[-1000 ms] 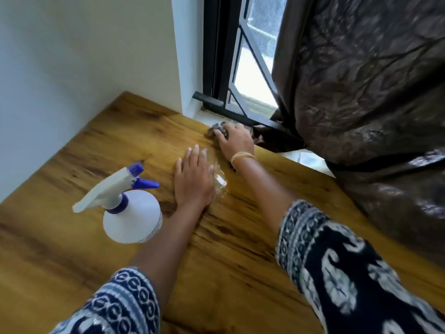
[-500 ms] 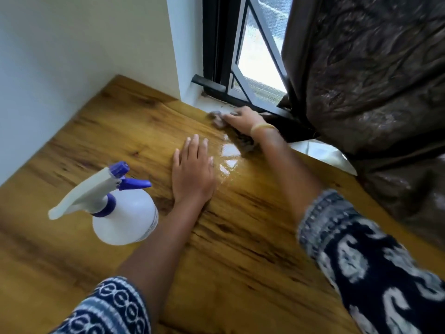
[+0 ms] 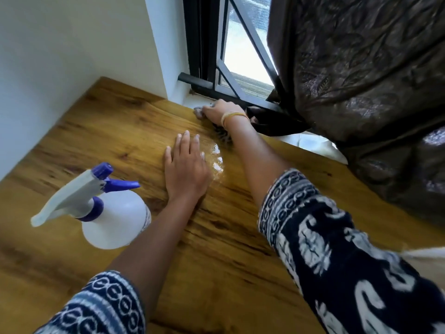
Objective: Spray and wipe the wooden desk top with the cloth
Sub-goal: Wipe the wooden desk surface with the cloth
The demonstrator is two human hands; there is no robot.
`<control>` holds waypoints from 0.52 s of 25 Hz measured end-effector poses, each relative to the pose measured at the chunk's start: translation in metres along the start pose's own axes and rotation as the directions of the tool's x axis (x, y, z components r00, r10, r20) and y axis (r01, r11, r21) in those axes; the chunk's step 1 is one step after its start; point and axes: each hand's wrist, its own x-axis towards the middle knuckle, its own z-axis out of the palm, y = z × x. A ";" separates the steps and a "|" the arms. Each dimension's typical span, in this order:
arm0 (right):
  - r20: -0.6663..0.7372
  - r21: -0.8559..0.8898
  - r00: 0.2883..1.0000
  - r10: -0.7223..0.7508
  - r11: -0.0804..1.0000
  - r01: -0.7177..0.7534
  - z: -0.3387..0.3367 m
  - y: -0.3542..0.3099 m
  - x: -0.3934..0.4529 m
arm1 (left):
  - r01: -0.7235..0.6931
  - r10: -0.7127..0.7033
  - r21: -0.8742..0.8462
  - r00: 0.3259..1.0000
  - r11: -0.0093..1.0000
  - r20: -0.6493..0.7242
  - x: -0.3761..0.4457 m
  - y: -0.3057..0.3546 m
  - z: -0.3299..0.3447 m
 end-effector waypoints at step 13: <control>-0.030 0.221 0.942 0.335 0.921 -0.320 -0.017 0.216 -0.106 | -0.069 0.067 -0.037 0.997 0.997 -0.043 -0.001 0.002 0.000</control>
